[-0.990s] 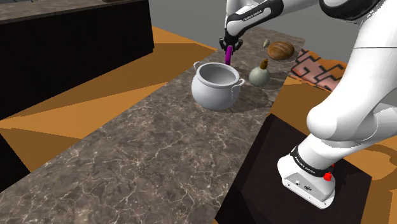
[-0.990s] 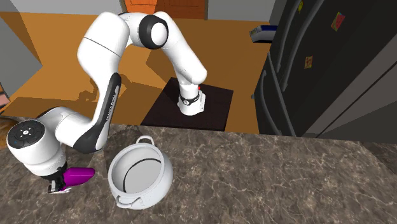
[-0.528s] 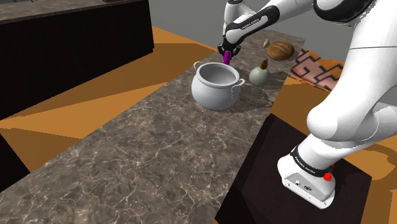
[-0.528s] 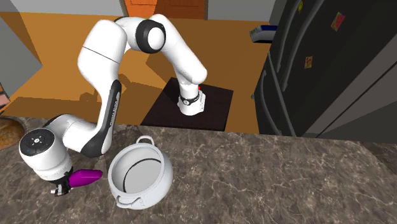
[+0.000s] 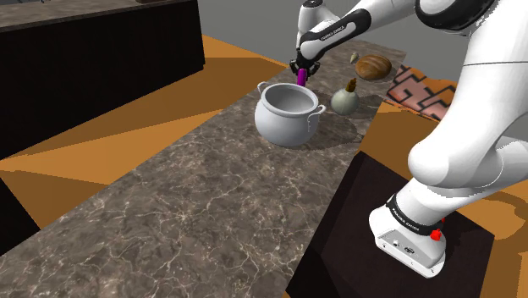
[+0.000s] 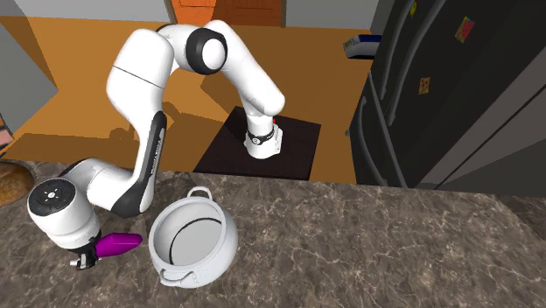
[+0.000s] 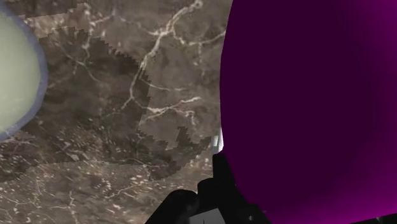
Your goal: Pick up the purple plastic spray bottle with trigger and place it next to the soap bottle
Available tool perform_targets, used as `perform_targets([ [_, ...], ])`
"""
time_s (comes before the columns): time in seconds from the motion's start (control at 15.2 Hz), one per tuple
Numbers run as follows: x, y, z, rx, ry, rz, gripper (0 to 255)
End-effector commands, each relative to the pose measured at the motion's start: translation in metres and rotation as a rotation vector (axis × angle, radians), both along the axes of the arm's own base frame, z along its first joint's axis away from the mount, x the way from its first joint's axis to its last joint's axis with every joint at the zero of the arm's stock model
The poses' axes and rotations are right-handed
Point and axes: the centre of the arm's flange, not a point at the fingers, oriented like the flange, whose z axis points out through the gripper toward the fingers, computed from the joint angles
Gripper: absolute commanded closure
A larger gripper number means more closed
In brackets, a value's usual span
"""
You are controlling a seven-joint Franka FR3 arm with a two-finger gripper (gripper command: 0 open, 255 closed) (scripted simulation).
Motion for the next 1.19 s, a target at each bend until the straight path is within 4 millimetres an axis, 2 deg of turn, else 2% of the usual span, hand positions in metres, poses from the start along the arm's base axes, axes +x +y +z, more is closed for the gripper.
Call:
perform_targets([
  [0.0, -0.001, -0.002, -0.006, 0.004, 0.01, -0.004, 0],
  [0.33, -0.003, -0.003, -0.007, 0.004, 0.01, -0.004, 0],
  [0.59, -0.008, 0.012, 0.04, 0.004, 0.01, -0.004, 0],
  [1.12, -0.008, 0.012, 0.04, 0.004, 0.01, -0.004, 0],
])
